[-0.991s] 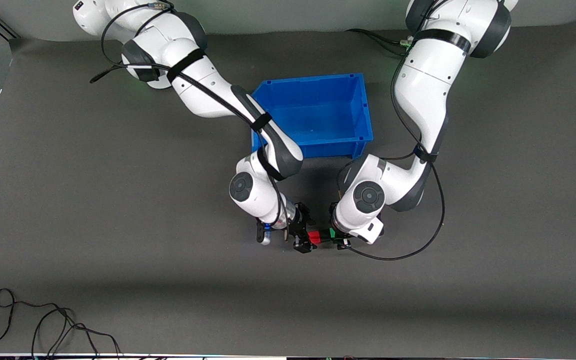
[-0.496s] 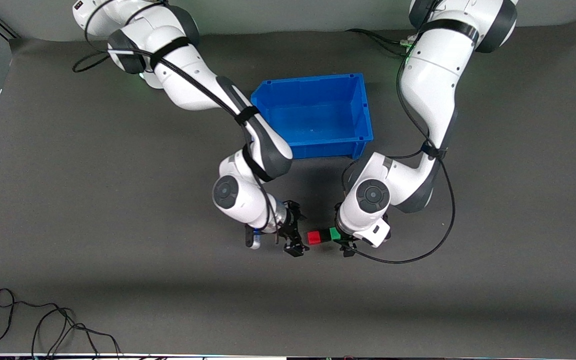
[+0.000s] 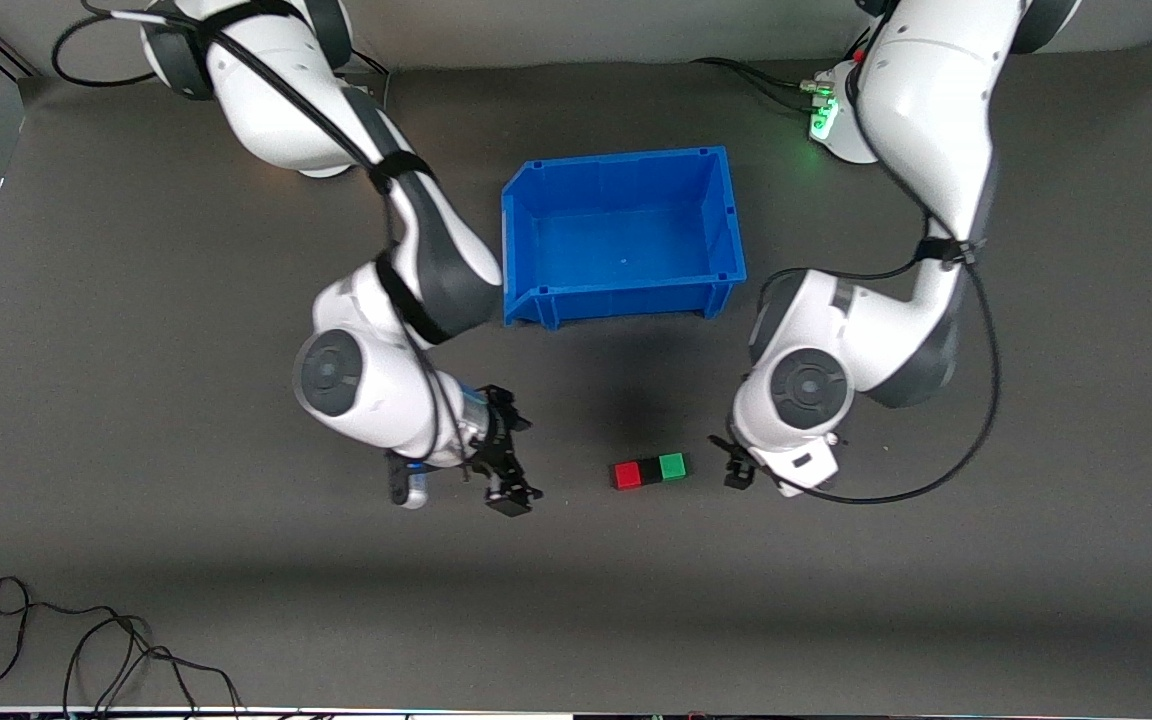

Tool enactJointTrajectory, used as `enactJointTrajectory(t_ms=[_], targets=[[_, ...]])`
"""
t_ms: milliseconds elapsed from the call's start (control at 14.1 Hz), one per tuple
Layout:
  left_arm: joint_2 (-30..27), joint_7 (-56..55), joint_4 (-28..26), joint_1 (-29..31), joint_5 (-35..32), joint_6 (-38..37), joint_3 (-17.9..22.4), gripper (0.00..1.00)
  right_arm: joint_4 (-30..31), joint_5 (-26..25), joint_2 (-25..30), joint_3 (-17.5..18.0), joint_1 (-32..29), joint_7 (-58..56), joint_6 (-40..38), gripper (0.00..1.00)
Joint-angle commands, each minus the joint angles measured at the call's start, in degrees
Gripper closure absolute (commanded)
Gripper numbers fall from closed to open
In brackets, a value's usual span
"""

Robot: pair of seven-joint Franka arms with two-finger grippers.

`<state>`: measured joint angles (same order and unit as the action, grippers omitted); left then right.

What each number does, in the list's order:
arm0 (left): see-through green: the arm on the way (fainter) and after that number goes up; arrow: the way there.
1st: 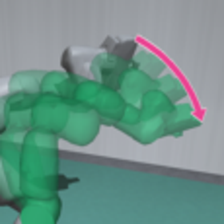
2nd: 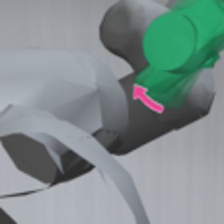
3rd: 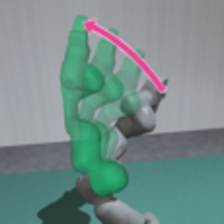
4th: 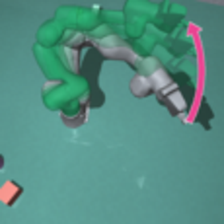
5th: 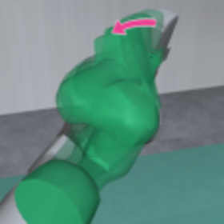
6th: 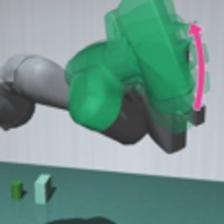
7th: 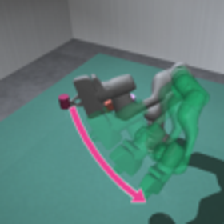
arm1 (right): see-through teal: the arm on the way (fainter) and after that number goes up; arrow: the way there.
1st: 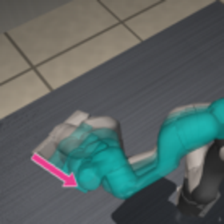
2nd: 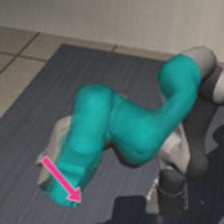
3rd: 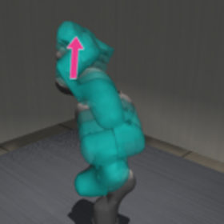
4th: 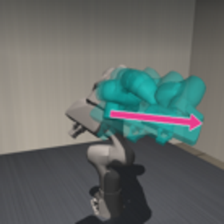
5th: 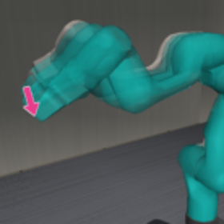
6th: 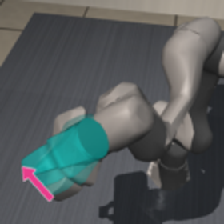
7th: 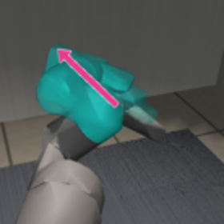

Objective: Attach green and red cubes to black cube

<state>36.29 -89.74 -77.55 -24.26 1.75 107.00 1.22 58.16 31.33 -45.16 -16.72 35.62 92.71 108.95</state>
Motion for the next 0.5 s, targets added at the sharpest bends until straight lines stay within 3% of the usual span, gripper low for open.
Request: enactJointTrajectory(t_ms=[0, 283, 425], targets=[[-8.2, 13.5, -3.6, 3.9, -2.5, -3.6, 0.0, 0.0, 1.2, -1.4, 5.9, 0.5, -4.9, -8.5, -9.2, 0.0], [-17.1, 32.4, -8.1, 10.0, -3.1, -5.5, 0.0, 0.0, 1.3, -5.0, 13.6, 0.5, -11.3, -20.9, -23.0, 0.0], [-22.0, 45.9, -9.2, 13.2, -3.2, -9.9, 0.0, 0.0, 1.3, -7.1, 16.5, 0.4, -13.6, -27.9, -29.6, 0.0]])
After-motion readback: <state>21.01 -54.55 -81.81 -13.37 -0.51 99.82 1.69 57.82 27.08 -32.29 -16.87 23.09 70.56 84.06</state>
